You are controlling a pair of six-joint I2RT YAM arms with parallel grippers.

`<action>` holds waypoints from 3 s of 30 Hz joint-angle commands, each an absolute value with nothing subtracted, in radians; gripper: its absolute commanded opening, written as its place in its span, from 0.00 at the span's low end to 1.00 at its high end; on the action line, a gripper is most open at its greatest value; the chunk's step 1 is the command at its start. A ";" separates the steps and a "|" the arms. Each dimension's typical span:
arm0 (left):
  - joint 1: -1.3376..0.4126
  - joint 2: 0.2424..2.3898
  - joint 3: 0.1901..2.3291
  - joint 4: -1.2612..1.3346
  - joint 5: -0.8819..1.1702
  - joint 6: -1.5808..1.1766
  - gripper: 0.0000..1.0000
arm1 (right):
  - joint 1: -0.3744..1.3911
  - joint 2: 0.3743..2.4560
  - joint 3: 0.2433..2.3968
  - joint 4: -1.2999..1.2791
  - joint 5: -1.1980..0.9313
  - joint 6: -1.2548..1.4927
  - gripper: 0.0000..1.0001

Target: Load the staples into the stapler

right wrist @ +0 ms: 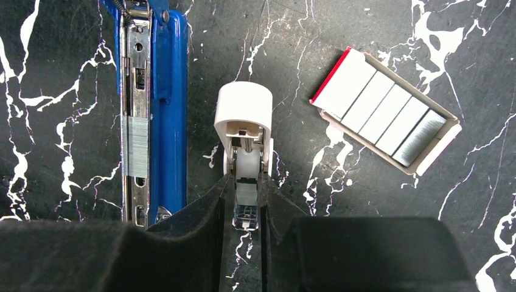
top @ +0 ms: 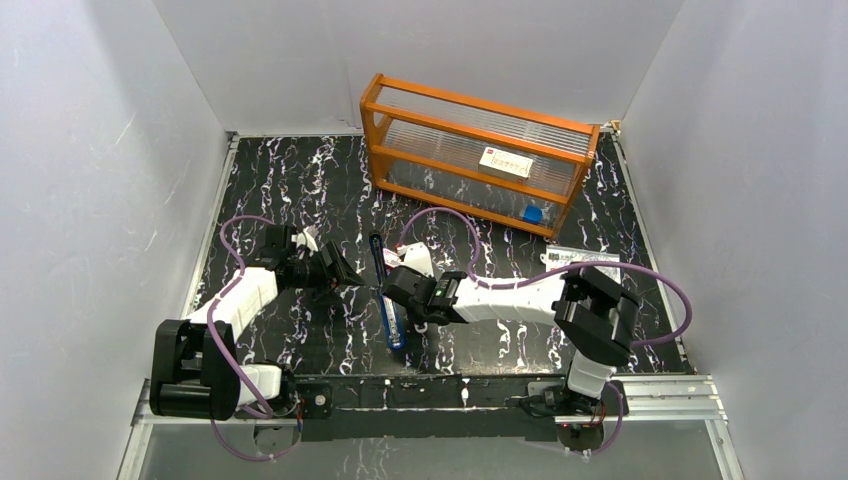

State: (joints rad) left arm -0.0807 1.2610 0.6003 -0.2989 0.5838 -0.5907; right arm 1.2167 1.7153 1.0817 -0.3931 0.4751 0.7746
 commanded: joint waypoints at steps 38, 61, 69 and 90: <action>-0.083 1.246 0.612 -0.308 0.589 -0.580 0.76 | 1.190 1.682 1.127 -0.347 0.451 0.709 0.36; -0.083 1.249 0.613 -0.309 0.588 -0.579 0.76 | 1.180 1.732 1.142 -0.339 0.396 0.696 0.32; -0.083 1.249 0.612 -0.309 0.588 -0.579 0.76 | 1.181 1.721 1.126 -0.344 0.385 0.708 0.32; -0.083 1.245 0.612 -0.308 0.589 -0.580 0.76 | 1.181 1.692 1.098 -0.376 0.370 0.737 0.31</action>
State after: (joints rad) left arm -0.0807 1.2610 0.6003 -0.2989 0.5838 -0.5907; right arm 1.1839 1.7256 1.0988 -0.3592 0.3702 0.7136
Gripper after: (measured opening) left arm 0.763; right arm 0.309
